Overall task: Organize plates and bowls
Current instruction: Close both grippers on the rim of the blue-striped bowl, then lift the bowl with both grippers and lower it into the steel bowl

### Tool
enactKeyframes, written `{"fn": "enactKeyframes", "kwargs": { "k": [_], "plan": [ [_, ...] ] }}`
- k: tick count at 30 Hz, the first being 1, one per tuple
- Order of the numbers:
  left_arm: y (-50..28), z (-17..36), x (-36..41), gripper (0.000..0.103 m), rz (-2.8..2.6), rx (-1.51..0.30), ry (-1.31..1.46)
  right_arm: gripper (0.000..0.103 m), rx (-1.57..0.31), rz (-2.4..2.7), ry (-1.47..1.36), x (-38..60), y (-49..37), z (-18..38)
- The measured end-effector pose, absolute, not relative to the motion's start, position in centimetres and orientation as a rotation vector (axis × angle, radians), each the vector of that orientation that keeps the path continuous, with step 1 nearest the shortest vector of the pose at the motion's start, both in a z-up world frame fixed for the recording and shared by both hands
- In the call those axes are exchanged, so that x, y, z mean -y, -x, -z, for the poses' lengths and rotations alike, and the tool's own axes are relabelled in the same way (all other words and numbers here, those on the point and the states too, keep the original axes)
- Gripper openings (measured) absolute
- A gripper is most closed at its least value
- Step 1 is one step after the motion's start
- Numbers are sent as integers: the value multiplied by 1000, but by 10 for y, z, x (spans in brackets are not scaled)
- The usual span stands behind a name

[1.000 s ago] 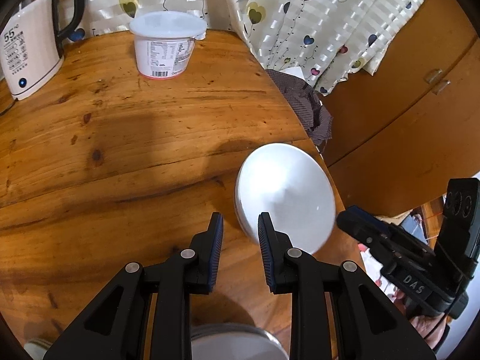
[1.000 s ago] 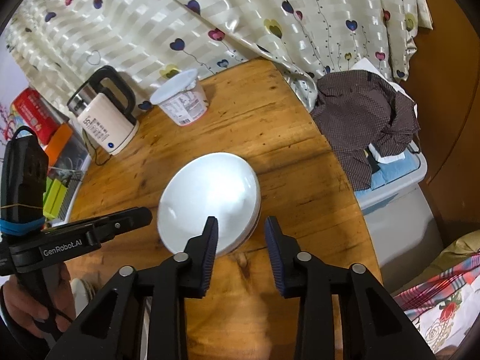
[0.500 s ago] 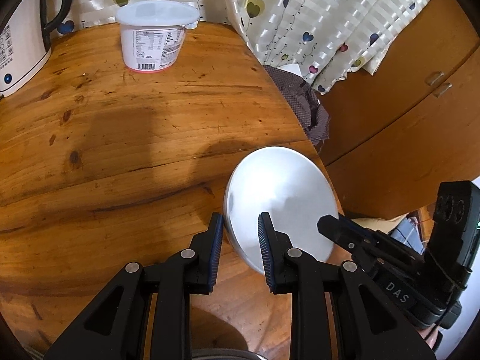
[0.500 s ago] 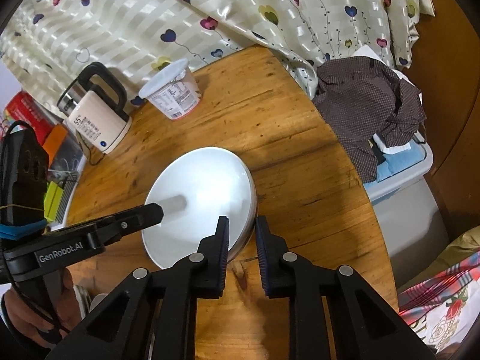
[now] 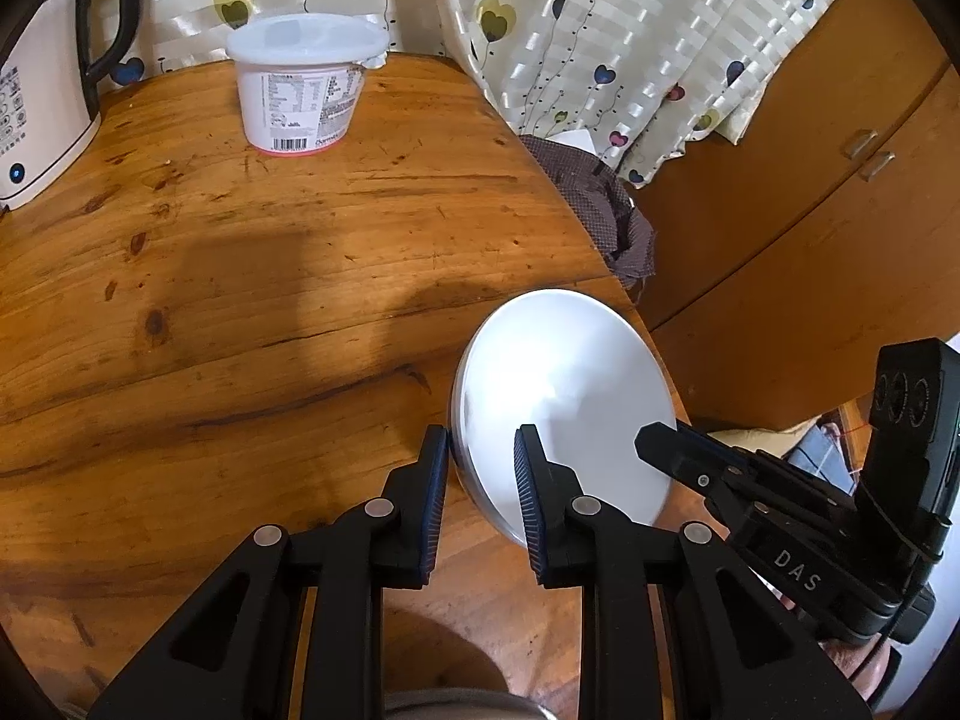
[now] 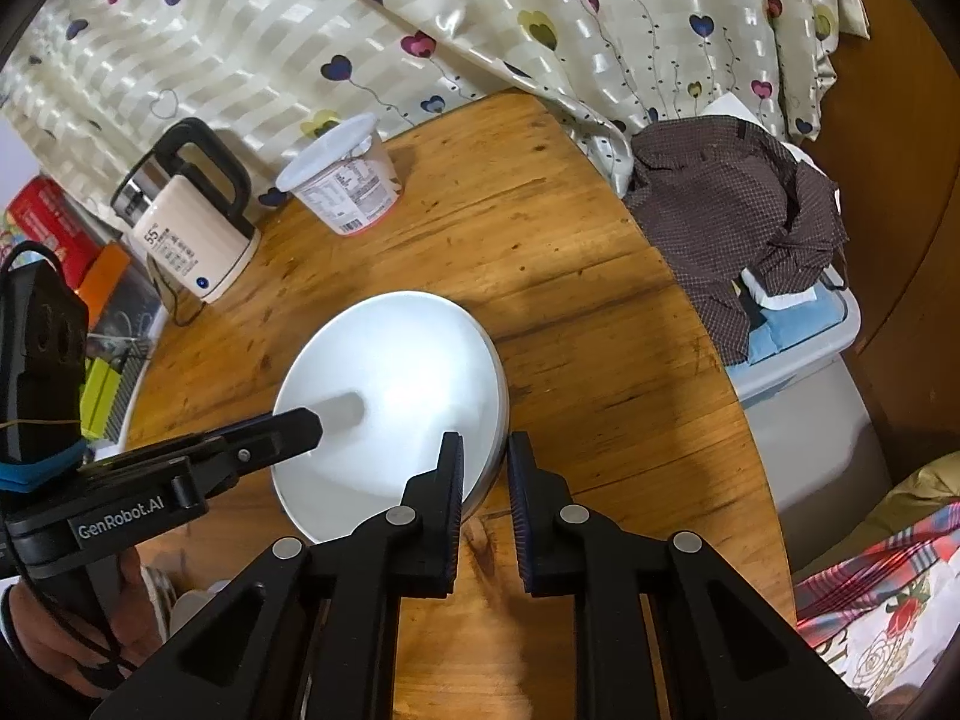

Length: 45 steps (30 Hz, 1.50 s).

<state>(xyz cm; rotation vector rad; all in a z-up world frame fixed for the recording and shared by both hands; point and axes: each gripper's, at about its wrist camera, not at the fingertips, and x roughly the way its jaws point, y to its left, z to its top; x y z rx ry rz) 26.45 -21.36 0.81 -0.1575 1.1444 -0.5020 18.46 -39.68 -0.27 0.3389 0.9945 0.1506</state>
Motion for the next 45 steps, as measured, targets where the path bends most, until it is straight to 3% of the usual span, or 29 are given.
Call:
{"fn": "enactKeyframes", "kwargs": {
  "k": [45],
  "plan": [
    [-163,-71,142,24,486,-1005,227,15,-888,-268,-270,334,-103,-71]
  ]
}}
